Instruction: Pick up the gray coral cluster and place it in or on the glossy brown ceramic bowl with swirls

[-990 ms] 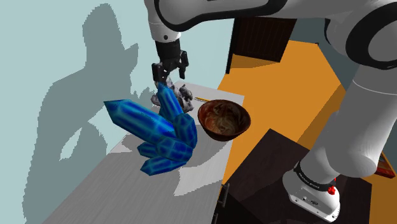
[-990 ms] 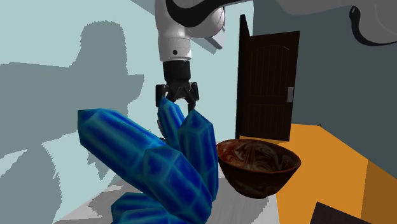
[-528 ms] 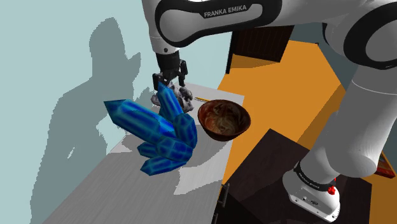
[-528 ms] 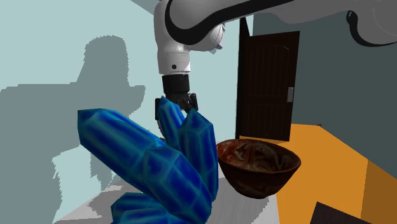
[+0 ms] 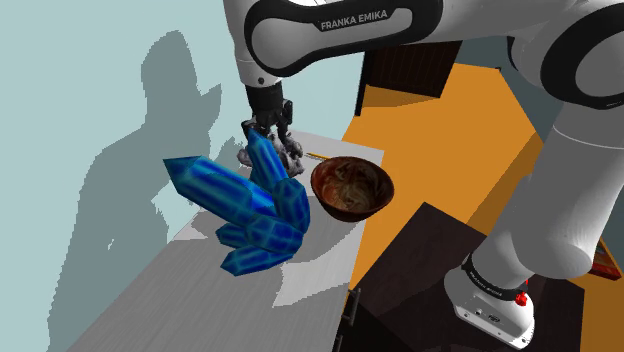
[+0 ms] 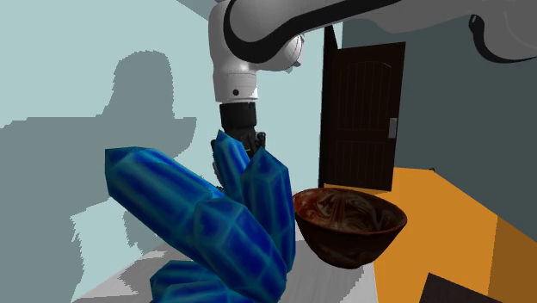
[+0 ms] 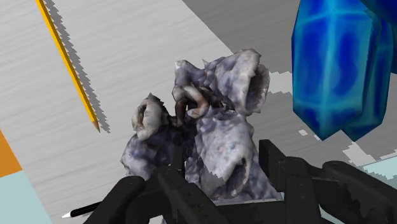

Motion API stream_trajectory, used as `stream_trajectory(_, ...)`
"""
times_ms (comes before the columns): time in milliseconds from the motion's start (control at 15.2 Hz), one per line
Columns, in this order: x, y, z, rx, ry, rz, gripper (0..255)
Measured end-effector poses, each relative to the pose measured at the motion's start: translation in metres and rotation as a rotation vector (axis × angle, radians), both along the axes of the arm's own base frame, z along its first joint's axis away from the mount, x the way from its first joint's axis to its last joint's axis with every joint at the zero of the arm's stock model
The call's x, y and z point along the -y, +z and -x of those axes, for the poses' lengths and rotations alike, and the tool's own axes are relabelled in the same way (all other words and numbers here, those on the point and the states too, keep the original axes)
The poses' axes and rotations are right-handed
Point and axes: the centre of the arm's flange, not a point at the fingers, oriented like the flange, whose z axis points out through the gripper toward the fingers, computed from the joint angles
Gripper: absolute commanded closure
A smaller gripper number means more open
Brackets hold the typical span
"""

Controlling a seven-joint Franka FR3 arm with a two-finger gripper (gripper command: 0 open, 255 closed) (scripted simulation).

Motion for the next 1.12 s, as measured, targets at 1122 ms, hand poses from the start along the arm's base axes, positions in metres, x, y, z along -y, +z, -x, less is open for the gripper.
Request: stream_trajectory(1122,0.000,0.036,-0.001,-0.002,0.000,0.001,255)
